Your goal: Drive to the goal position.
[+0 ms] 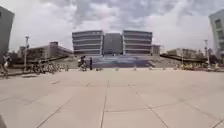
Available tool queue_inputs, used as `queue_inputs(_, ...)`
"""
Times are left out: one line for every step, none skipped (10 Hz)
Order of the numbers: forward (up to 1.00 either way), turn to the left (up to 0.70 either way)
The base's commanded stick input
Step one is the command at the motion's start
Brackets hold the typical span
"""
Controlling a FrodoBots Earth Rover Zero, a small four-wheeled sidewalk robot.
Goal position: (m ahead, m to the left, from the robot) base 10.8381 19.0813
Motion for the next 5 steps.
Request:
queue_inputs(0.70,0.00)
queue_inputs(0.70,0.00)
queue_inputs(0.70,0.00)
queue_inputs(0.70,0.00)
queue_inputs(0.70,0.00)
